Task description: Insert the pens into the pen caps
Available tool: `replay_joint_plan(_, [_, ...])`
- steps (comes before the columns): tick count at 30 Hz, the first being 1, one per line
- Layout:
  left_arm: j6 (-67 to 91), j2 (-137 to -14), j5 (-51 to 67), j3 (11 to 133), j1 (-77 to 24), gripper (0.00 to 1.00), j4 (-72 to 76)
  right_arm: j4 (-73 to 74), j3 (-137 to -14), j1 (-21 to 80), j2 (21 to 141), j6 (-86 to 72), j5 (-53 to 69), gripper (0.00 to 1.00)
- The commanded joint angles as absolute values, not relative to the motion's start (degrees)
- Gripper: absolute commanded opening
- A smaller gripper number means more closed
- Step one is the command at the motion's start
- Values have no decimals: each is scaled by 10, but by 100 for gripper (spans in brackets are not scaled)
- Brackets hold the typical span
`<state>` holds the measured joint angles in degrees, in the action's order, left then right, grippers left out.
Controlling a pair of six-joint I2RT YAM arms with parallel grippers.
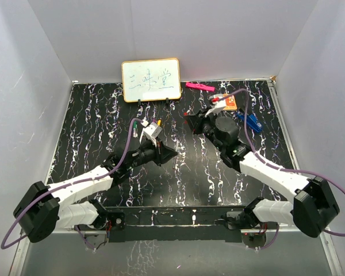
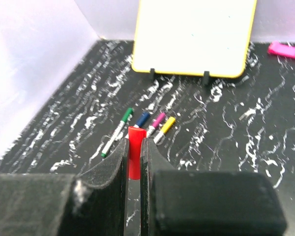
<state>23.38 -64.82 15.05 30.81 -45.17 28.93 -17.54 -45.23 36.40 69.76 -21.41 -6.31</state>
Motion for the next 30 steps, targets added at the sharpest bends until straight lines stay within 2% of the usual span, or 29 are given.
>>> replay_joint_plan(1, [264, -668, 186, 339, -449, 0, 367, -366, -403, 365, 638, -228, -17, 0])
replay_joint_plan(6, [287, -691, 200, 357, -450, 0, 391, -461, -356, 364, 606, -232, 2, 0])
replay_joint_plan(12, [302, -694, 205, 372, -450, 0, 407, -500, -337, 365, 609, -243, 34, 0])
replay_joint_plan(30, [316, -688, 194, 378, -450, 0, 434, -525, -317, 365, 606, -255, 75, 0])
